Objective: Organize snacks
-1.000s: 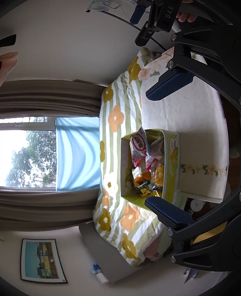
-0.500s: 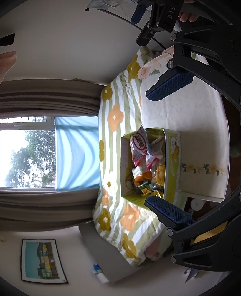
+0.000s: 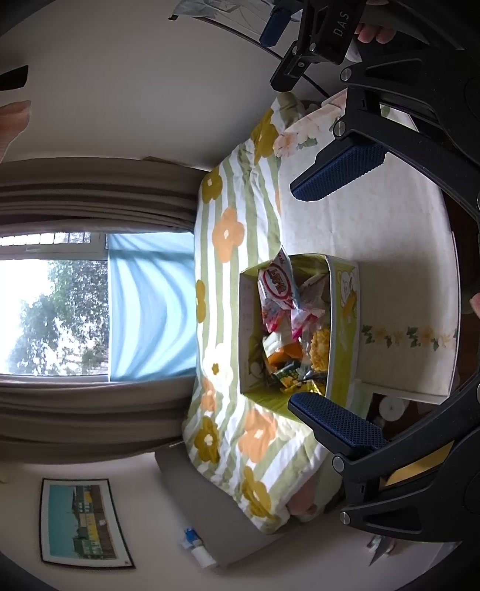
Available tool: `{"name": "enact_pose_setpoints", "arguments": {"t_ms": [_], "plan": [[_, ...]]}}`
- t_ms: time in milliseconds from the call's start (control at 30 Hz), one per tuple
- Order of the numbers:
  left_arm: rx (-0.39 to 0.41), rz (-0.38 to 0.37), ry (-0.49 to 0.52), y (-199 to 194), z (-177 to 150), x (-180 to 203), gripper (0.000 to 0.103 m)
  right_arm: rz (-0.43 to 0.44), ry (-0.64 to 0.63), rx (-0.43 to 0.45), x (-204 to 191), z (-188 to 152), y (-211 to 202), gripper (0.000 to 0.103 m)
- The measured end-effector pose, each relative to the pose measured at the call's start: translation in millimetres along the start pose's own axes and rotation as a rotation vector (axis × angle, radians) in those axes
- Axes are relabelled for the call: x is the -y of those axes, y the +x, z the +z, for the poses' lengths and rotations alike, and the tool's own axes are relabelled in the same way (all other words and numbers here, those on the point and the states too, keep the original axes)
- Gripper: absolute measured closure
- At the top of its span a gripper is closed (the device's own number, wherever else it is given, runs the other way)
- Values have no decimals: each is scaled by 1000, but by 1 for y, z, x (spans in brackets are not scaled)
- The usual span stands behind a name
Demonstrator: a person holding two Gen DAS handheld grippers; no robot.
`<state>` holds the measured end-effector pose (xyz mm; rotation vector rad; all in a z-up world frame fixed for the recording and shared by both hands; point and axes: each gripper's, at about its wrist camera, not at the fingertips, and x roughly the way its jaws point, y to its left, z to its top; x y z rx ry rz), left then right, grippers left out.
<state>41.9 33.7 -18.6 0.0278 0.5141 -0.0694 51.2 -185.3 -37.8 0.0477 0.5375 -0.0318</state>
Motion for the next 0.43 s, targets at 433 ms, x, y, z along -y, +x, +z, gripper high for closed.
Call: {"name": "enact_pose_setpoints", "arguments": {"t_ms": [433], "plan": [[19, 19, 18, 8, -3, 2, 0, -6, 4, -28, -6, -4, 12, 3]]}}
